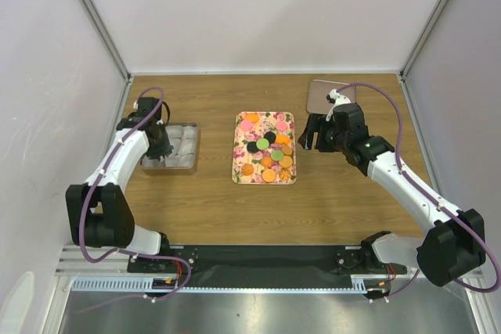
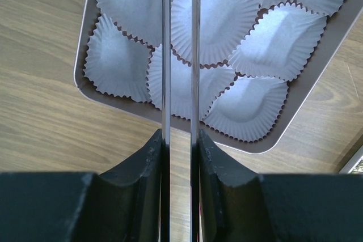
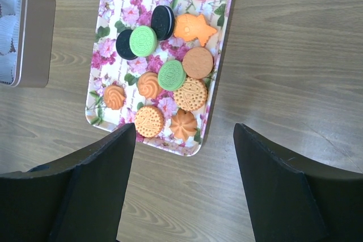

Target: Pack the cookies

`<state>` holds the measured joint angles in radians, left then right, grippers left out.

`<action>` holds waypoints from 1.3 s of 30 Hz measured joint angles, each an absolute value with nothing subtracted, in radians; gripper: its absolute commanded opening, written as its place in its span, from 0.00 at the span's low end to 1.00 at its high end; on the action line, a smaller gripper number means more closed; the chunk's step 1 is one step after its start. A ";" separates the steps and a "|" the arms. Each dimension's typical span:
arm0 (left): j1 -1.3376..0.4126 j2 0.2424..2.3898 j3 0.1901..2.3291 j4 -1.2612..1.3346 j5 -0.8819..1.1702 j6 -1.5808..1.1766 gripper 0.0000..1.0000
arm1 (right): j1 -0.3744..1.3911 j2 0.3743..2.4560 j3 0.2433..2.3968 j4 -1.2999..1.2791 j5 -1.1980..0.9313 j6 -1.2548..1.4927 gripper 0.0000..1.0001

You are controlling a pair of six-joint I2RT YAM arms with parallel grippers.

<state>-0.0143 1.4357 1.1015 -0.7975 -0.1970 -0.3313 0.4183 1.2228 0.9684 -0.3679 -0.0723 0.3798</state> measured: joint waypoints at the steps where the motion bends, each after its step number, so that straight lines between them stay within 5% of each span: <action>1: -0.014 1.436 1.102 -0.795 -0.196 -0.331 0.33 | 0.418 1.223 0.968 -0.368 -0.074 0.380 0.75; 9: -0.012 1.435 1.102 -0.791 -0.196 -0.331 0.45 | 0.418 1.223 0.968 -0.368 -0.094 0.380 0.75; 28: -0.023 1.351 1.150 -0.821 -0.157 -0.330 0.46 | 0.418 1.223 0.968 -0.367 -0.119 0.380 0.75; 39: -0.400 1.308 1.226 -0.847 -0.170 -0.364 0.47 | 0.418 1.219 0.971 -0.393 -0.105 0.380 0.75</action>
